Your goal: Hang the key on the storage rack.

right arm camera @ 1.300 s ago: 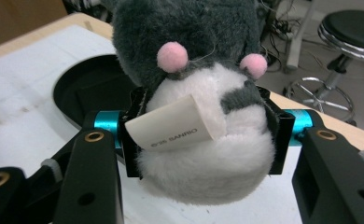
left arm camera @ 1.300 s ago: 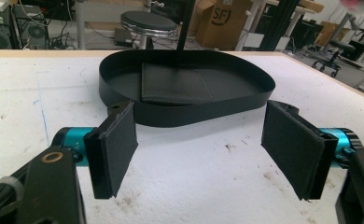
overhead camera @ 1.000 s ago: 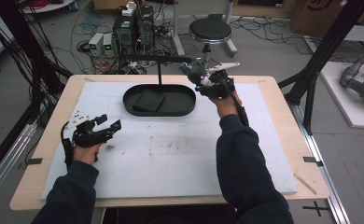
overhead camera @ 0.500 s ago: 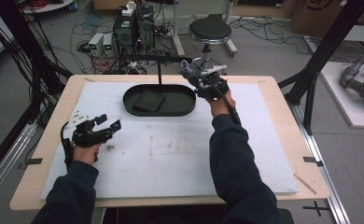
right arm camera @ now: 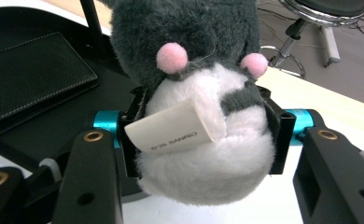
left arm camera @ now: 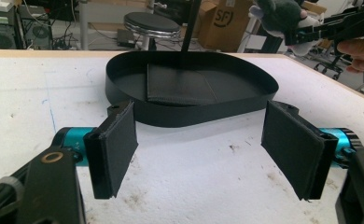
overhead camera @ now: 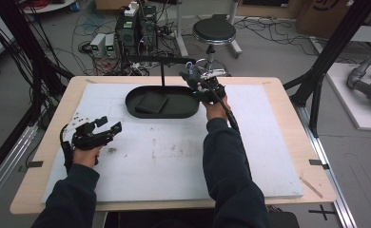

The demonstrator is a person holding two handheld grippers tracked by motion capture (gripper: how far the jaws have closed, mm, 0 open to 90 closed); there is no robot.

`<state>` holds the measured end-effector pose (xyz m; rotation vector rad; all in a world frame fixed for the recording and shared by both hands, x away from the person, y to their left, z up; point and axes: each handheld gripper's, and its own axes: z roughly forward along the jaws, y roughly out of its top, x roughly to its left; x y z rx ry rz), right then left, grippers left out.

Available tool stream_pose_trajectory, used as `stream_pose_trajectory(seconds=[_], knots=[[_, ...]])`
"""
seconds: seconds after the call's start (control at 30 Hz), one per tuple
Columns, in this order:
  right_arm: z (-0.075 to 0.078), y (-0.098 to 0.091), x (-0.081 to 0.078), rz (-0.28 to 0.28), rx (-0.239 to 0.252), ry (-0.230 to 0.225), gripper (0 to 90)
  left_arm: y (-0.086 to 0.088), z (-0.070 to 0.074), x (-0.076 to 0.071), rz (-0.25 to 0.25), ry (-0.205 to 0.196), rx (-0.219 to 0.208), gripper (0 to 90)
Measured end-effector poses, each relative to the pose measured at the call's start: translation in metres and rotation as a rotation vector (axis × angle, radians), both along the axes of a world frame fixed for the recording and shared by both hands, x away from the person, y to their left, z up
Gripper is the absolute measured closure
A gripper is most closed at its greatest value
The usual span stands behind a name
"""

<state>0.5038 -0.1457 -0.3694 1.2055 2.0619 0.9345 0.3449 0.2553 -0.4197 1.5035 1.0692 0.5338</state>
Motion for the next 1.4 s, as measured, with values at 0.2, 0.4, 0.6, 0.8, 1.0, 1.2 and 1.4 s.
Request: stream_pose_trajectory(seconds=[0.2, 0.4, 0.6, 0.8, 1.0, 1.2, 1.4], knots=[[-0.004, 0.0, 0.001, -0.004, 0.036, -0.004, 44.9, 0.001, 0.0, 0.0, -0.002, 0.002, 0.003, 26.5], [-0.007, 0.001, 0.002, -0.003, 0.049, -0.002, 34.3, 0.001, 0.0, -0.001, -0.002, 0.001, 0.006, 26.5], [-0.003, -0.004, -0.001, 0.002, 0.051, -0.004, 28.5, 0.001, 0.0, -0.001, -0.003, 0.002, 0.006, 26.5], [0.01, -0.021, -0.013, 0.075, 0.056, 0.022, 30.3, 0.002, 0.0, -0.002, -0.01, 0.004, 0.005, 26.5], [0.021, -0.06, -0.041, 0.13, 0.109, 0.004, 25.1, 0.001, 0.0, -0.003, -0.017, -0.001, 0.014, 26.4], [0.022, -0.094, -0.085, 0.174, 0.057, -0.053, 22.8, 0.0, 0.0, -0.003, -0.021, -0.002, 0.023, 26.4], [-0.001, -0.125, -0.131, 0.187, 0.023, -0.085, 21.9, 0.001, 0.001, -0.005, -0.014, -0.011, 0.026, 26.4]])
